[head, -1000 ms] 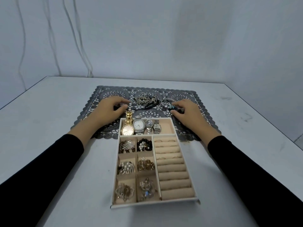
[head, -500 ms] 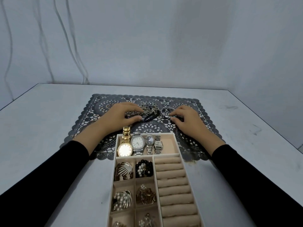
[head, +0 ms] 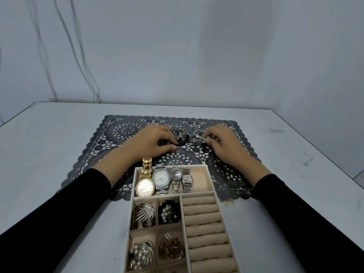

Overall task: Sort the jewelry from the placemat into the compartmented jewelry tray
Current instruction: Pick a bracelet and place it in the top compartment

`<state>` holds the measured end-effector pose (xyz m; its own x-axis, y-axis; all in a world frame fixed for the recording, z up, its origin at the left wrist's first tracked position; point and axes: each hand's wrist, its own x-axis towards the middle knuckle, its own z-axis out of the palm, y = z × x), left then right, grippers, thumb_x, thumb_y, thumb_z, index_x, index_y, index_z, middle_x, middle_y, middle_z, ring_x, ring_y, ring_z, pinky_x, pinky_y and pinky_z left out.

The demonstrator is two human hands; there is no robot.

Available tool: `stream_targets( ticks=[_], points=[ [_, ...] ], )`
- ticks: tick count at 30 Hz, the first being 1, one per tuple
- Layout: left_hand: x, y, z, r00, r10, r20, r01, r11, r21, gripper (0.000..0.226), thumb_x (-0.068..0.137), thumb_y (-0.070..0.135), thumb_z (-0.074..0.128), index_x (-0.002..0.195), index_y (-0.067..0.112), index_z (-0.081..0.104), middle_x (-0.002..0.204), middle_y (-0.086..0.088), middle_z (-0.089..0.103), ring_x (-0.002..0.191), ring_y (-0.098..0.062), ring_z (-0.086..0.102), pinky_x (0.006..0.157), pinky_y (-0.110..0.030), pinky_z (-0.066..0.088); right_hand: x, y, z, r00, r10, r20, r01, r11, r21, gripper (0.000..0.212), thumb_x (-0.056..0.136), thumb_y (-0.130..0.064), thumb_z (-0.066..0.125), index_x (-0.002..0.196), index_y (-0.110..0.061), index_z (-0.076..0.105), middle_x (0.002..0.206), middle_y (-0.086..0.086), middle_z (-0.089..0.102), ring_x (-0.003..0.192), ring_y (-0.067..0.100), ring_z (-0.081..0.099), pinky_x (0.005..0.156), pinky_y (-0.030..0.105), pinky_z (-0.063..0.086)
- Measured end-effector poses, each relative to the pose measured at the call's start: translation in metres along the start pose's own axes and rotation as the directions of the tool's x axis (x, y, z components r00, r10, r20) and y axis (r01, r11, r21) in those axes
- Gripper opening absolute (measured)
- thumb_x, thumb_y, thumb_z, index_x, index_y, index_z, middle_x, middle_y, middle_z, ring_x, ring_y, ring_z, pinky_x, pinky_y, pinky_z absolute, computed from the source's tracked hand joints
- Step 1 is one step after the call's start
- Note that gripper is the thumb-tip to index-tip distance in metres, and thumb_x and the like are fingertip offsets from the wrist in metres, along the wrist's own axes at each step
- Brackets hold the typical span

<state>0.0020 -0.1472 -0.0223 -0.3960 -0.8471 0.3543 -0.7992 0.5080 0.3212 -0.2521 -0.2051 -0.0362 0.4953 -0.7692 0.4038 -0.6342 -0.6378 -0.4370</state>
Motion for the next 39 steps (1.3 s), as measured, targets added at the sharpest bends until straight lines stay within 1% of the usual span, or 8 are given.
stream_targets(
  ticks=[8,11,16,19,23,31,36,39],
  points=[
    [0.004,-0.001,0.003,1.000,-0.025,0.011,0.024,0.999,0.045,0.012,0.089,0.025,0.069,0.096,0.017,0.074,0.097,0.001,0.065,0.093,-0.014,0.059,0.087,-0.032,0.047,0.001,-0.005,-0.004,0.962,0.038,-0.269,-0.009,0.994,0.106,0.007,0.092,-0.011,0.058,0.095,-0.010,0.064,0.088,0.001,0.062,0.082,0.014,0.051,0.072,0.021,0.035],
    [0.003,-0.001,0.002,1.000,-0.026,0.012,0.026,0.999,0.032,0.006,0.090,0.019,0.067,0.092,0.015,0.070,0.094,0.003,0.063,0.090,-0.012,0.056,0.085,-0.031,0.046,0.001,-0.006,-0.004,0.946,0.074,-0.315,-0.030,0.990,0.141,0.006,0.090,-0.010,0.060,0.093,-0.009,0.065,0.085,0.000,0.063,0.078,0.009,0.050,0.070,0.007,0.034],
    [0.001,0.008,-0.004,0.968,-0.172,-0.185,0.135,0.971,-0.198,0.003,0.093,0.019,0.064,0.095,0.019,0.066,0.090,0.012,0.064,0.084,-0.001,0.059,0.078,-0.017,0.043,0.000,-0.005,-0.002,0.939,0.111,-0.326,-0.055,0.983,0.174,0.006,0.090,-0.012,0.061,0.093,-0.011,0.066,0.085,-0.001,0.064,0.075,-0.001,0.050,0.068,0.003,0.034],
    [0.001,0.012,-0.006,0.926,-0.273,-0.262,0.175,0.923,-0.343,0.007,0.094,0.021,0.063,0.097,0.016,0.068,0.091,0.008,0.069,0.084,-0.004,0.063,0.078,-0.014,0.049,-0.001,-0.006,-0.003,0.938,0.114,-0.328,-0.057,0.982,0.178,0.006,0.090,-0.012,0.061,0.094,-0.011,0.066,0.085,-0.002,0.063,0.077,-0.003,0.051,0.069,0.003,0.035],
    [0.002,0.015,-0.008,0.890,-0.318,-0.327,0.171,0.897,-0.407,0.009,0.093,0.022,0.064,0.099,0.016,0.068,0.089,0.008,0.068,0.081,-0.001,0.062,0.077,-0.012,0.049,-0.002,-0.009,-0.003,0.936,0.119,-0.331,-0.058,0.981,0.187,0.007,0.091,-0.012,0.061,0.094,-0.010,0.066,0.085,-0.001,0.063,0.077,-0.003,0.051,0.068,0.002,0.034],
    [0.005,0.027,-0.017,0.905,-0.361,-0.226,0.125,0.733,-0.668,0.009,0.097,0.013,0.057,0.095,0.018,0.064,0.086,0.002,0.072,0.081,-0.006,0.068,0.075,-0.017,0.051,-0.002,-0.011,0.000,0.932,0.163,-0.324,-0.075,0.961,0.266,0.008,0.091,-0.014,0.062,0.096,-0.010,0.067,0.087,0.001,0.065,0.077,-0.001,0.053,0.068,0.000,0.035],
    [0.000,0.017,-0.013,0.899,-0.391,-0.195,0.219,0.790,-0.572,0.007,0.095,0.017,0.061,0.093,0.023,0.065,0.088,0.000,0.073,0.089,-0.027,0.069,0.089,-0.043,0.056,-0.002,-0.011,0.002,0.936,0.166,-0.310,-0.075,0.956,0.285,0.008,0.091,-0.015,0.062,0.096,-0.012,0.067,0.087,-0.001,0.066,0.079,0.009,0.057,0.070,0.006,0.041],
    [-0.004,0.010,-0.010,0.900,-0.396,-0.180,0.261,0.823,-0.504,0.005,0.094,0.020,0.062,0.096,0.023,0.066,0.090,-0.001,0.073,0.088,-0.023,0.069,0.088,-0.044,0.056,-0.002,-0.013,0.002,0.937,0.167,-0.308,-0.074,0.954,0.291,0.008,0.090,-0.015,0.062,0.096,-0.013,0.068,0.087,-0.002,0.066,0.080,0.009,0.057,0.070,0.004,0.039]
  ],
)
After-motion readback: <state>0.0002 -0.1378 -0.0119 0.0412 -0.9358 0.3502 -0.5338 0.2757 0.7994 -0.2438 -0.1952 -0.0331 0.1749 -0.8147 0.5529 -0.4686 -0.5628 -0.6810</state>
